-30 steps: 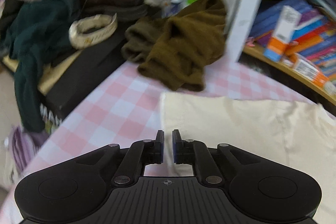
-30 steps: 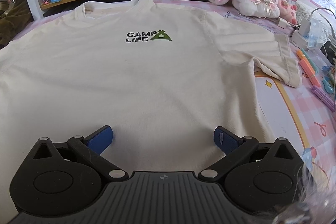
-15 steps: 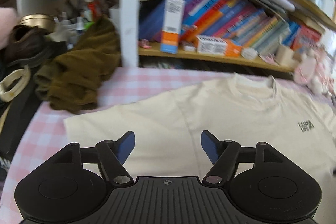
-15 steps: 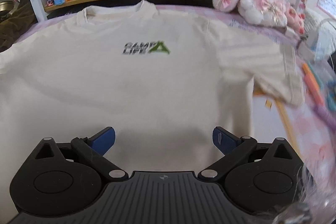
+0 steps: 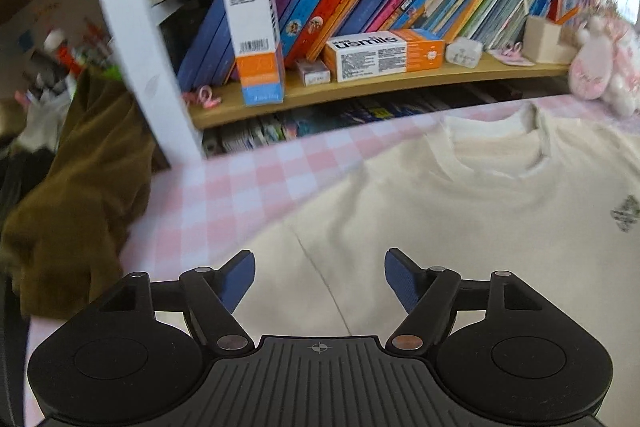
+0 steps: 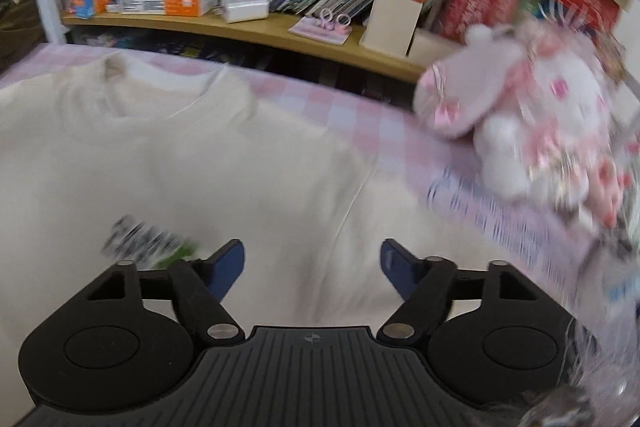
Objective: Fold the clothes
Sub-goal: 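Release the sleeve with the left tool and move both tools toward the collar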
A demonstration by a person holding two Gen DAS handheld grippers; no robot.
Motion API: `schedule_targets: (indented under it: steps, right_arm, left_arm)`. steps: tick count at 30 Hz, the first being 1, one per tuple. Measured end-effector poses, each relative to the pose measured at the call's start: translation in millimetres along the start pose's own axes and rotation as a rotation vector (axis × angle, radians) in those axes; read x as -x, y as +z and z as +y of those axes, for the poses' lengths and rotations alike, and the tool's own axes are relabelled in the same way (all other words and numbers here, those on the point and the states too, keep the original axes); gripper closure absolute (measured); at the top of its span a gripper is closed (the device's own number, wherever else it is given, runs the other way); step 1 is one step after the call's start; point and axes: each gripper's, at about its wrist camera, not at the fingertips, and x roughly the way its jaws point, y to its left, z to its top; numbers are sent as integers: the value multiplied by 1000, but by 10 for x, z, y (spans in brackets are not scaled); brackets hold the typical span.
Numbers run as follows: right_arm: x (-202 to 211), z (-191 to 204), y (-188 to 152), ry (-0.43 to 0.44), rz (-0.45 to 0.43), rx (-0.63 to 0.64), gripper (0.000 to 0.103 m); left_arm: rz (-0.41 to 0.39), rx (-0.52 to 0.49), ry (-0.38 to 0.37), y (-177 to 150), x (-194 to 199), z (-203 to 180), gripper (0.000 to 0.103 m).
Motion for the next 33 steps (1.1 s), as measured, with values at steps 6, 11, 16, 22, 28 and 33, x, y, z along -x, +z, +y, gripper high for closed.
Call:
schedule_targets:
  steps: [6,11,16,22,28,33]
  right_arm:
    - [-420,-285,394,22,18,-34,50]
    - [-688,-394,489,39,73,-14,52]
    - [-755,-564,486,109,97,-92,54]
    - [-741,-591,504,135,113,-101,89]
    - [-791,-485,538,89,80,-48,96]
    - [-909,-447,649,46,56,-22,97]
  left_arm:
    - [-18,-30,14,158,-287,72,30]
    - [16,-52,-6,263,-540,65,30]
    - [61,-104,-31,287,-741,-4,31]
    - [67,-14,-153,279,-776,89,75]
    - [41,-84,-113,294,-804,-70,96]
    - [44,-76,-75,424,-941,-29,96]
